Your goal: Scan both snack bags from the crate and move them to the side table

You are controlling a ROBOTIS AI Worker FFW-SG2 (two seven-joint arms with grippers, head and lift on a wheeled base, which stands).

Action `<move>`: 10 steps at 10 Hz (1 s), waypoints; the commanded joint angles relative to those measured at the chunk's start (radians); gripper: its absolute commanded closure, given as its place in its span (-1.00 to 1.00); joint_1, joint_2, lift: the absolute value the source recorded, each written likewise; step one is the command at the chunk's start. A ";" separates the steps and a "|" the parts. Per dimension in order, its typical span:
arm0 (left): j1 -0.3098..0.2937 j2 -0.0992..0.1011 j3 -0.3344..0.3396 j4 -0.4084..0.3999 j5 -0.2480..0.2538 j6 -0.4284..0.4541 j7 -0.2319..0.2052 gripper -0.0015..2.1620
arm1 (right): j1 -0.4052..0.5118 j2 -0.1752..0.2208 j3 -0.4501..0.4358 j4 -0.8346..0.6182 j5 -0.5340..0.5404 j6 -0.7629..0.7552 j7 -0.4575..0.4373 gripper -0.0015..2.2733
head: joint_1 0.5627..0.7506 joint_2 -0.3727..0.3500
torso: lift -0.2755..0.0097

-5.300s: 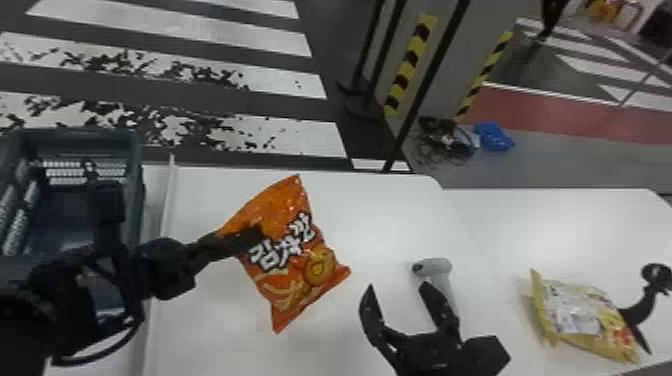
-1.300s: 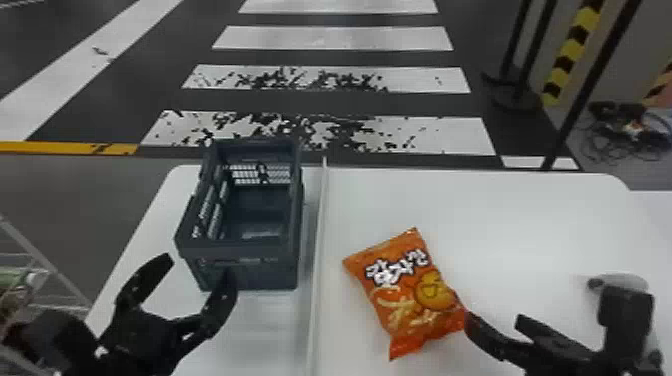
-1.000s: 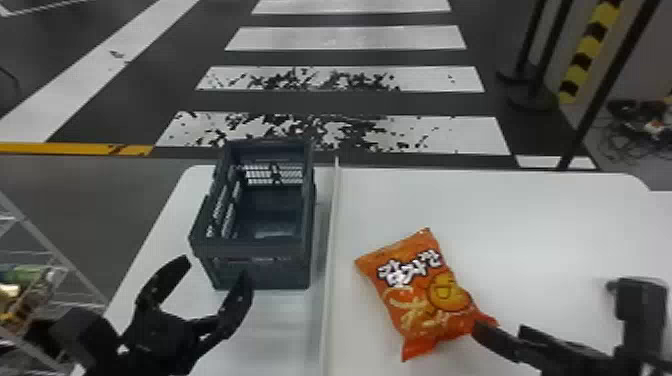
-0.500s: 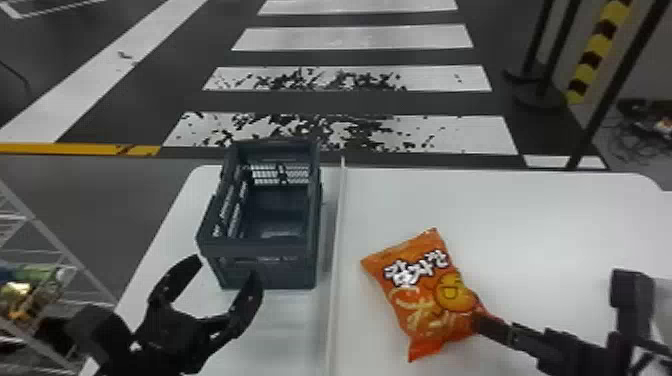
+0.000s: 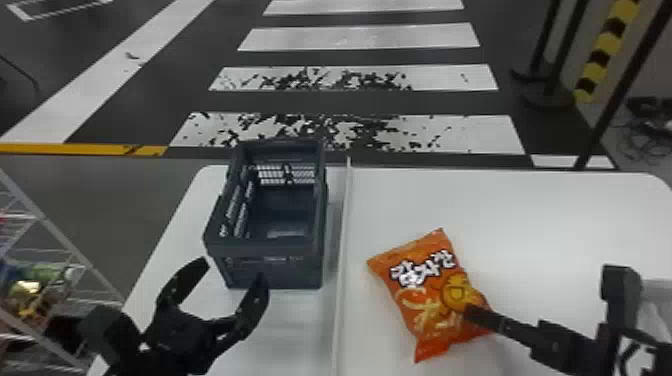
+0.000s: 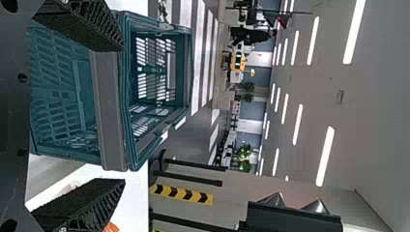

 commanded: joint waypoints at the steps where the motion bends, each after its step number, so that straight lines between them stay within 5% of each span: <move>1: -0.001 0.000 0.000 0.004 0.000 0.000 0.000 -0.98 | -0.002 0.004 -0.001 0.008 -0.016 -0.002 -0.019 0.21 | 0.41 0.36 | 0.24; 3: -0.006 -0.003 -0.001 0.010 0.000 0.000 0.000 -0.98 | 0.007 0.001 -0.002 0.006 -0.007 -0.061 -0.006 0.98 | 0.41 0.36 | 0.24; 10: -0.012 -0.003 -0.011 0.022 0.000 0.000 0.005 -0.97 | 0.039 0.002 -0.057 -0.005 -0.107 -0.116 0.054 0.91 | 0.41 0.30 | 0.24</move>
